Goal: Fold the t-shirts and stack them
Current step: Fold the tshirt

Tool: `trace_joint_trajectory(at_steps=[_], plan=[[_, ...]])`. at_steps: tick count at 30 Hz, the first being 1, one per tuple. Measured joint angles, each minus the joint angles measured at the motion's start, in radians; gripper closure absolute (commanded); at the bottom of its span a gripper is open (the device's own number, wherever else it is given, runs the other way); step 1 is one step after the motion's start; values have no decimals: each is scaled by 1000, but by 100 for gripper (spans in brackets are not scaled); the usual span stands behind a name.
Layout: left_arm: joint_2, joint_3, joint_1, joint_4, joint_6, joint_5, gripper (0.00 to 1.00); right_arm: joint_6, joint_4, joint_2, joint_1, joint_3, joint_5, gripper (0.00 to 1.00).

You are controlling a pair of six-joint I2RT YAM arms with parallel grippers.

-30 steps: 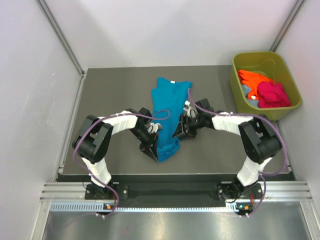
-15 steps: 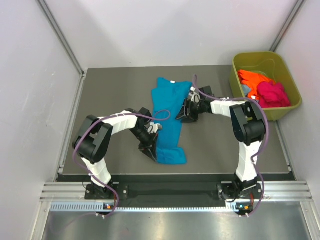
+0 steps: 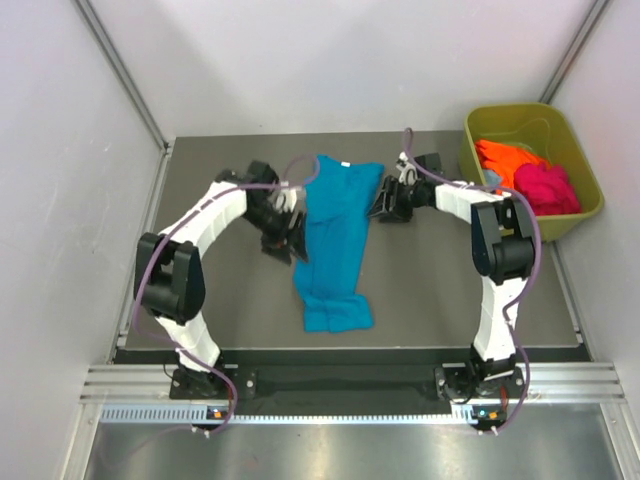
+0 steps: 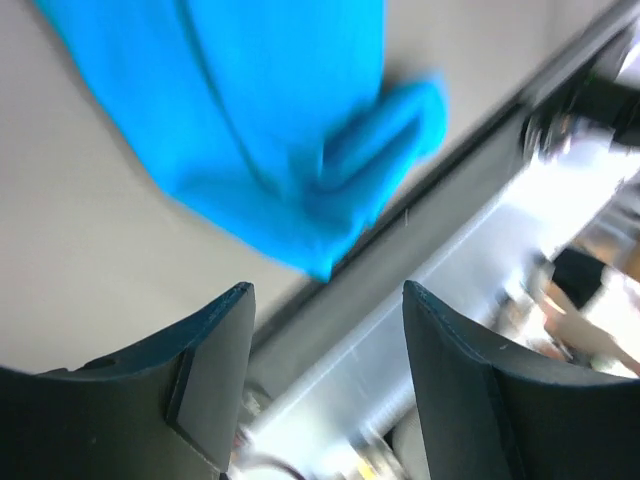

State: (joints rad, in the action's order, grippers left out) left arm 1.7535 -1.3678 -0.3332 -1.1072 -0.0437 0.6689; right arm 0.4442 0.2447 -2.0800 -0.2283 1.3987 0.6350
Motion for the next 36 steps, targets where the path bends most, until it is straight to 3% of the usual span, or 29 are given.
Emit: trace_joint_trajectory(at_steps=[3,7,11,16,25,31,33,35,36], plan=[[85,-228,10,0,14,-8,40,-33,33,21,28,19,-30,46],[363,-602,3,27,28,-4,42,-99,59,21,43,90,-61,46],[625,-807,11,60,22,-5,43,-165,70,-7,34,203,-102,43],[759,-847,45,75,0,23,44,-211,61,-55,14,283,-166,43],[759,-863,89,95,-20,19,44,-200,50,-179,-4,306,-189,45],[771,-863,84,120,-42,26,44,-178,26,-247,-9,391,-192,59],[771,-863,84,121,-48,27,45,-171,19,-269,-11,418,-189,75],[776,-870,84,121,-55,27,46,-164,9,-291,-12,439,-186,100],[779,-873,84,121,-57,26,46,-163,7,-302,-13,450,-187,100]])
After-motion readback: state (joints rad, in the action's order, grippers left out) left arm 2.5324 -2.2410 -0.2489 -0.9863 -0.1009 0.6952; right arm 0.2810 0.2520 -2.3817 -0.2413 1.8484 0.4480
